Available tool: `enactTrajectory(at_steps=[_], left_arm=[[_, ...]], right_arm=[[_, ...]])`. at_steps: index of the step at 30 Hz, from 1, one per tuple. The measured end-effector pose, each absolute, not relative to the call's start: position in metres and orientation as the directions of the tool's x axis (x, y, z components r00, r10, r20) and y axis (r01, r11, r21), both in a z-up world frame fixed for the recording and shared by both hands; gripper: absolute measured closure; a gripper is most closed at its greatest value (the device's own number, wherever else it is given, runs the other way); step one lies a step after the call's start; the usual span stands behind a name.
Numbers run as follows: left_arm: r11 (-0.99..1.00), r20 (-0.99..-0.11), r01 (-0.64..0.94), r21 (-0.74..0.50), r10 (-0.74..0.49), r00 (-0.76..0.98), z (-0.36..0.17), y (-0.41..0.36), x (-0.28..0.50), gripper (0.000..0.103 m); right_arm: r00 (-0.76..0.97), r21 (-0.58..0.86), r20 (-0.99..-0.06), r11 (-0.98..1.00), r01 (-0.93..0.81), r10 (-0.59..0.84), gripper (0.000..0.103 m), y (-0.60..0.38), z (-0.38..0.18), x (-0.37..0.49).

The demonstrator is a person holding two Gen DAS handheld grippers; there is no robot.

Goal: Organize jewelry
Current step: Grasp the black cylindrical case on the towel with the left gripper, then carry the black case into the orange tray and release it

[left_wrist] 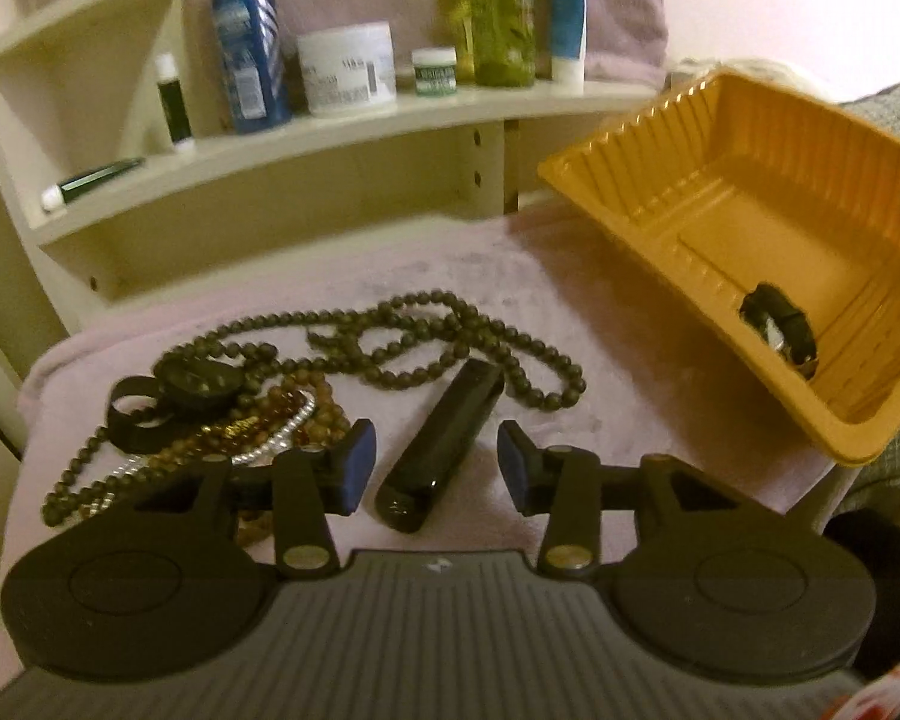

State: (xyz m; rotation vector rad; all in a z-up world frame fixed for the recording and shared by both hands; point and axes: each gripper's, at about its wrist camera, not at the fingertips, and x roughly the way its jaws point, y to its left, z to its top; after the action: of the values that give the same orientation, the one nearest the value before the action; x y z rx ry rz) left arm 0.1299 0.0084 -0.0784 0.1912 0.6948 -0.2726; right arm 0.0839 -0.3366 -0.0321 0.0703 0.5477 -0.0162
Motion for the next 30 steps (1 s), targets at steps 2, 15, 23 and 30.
enactTrajectory(at_steps=[2,15,23,30], left_arm=[[0.945,-0.664,0.313,0.09,-0.177,0.727,-0.082,0.008,0.133,0.064],[0.963,-0.688,0.267,0.026,-0.177,0.704,-0.075,0.006,0.133,0.086],[0.967,-0.662,0.253,-0.035,-0.212,0.719,-0.057,0.002,0.126,0.086],[0.957,-0.637,0.28,-0.075,-0.262,0.725,-0.042,-0.008,0.121,0.086]], right_arm=[[0.852,0.061,-0.523,0.998,0.035,0.003,0.097,-0.337,-0.033,0.084],[0.851,0.057,-0.525,0.998,0.034,0.0,0.098,-0.338,-0.034,0.086],[0.854,0.056,-0.519,0.998,0.03,0.003,0.098,-0.336,-0.032,0.084],[0.856,0.053,-0.517,0.998,0.03,0.002,0.098,-0.335,-0.032,0.084]])
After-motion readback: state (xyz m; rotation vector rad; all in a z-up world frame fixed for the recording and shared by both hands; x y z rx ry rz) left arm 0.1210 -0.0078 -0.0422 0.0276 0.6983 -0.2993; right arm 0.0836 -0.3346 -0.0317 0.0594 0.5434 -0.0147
